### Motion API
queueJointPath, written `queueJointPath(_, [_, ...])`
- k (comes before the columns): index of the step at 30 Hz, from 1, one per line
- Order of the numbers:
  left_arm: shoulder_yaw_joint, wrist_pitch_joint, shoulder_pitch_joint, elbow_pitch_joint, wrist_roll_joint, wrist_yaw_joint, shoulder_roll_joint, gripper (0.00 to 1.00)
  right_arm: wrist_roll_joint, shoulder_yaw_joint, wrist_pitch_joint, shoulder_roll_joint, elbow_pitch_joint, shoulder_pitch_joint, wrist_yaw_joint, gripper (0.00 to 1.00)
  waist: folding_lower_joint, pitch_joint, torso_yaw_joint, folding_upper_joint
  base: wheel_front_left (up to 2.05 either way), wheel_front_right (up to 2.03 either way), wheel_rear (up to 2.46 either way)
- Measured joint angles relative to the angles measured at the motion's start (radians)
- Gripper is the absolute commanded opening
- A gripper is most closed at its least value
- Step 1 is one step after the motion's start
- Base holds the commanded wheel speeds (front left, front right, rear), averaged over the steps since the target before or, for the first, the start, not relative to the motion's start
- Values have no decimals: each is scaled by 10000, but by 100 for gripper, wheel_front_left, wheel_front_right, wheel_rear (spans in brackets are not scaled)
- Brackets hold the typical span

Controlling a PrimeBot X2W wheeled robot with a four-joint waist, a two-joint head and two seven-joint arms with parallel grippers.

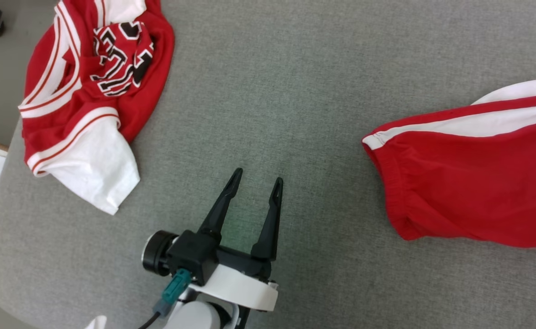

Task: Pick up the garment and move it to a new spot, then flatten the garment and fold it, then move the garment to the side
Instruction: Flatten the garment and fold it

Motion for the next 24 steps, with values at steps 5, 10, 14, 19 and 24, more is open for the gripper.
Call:
queueJointPath(5, [462, 0, 551, 27, 209, -353, -19, 100, 130, -44, -330, 157, 374, 67, 29, 0, 0, -258, -383, 0, 0, 0, 0])
queueJointPath(10, [995, 0, 1277, 36, 297, -621, 84, 100, 291, -213, -566, 282, 660, 534, 29, 0, 0, -624, -931, 0, 0, 0, 0])
queueJointPath(14, [1275, 0, 1688, 2, 453, -882, 127, 100, 399, -612, -825, 207, 890, 902, 29, 0, -1, -954, -1374, 1, 0, 0, 0])
queueJointPath(19, [1553, 0, 1972, -56, 736, -1095, 79, 100, 422, -1336, -1254, -67, 1313, 1315, 29, 0, -1, -1297, -1772, 0, 0, 0, 0])
queueJointPath(24, [1672, 0, 2050, -8, 924, -1281, -36, 100, 263, -1843, -1507, -320, 1473, 1433, 29, 0, 0, -1463, -1843, 0, 0, 0, 0])
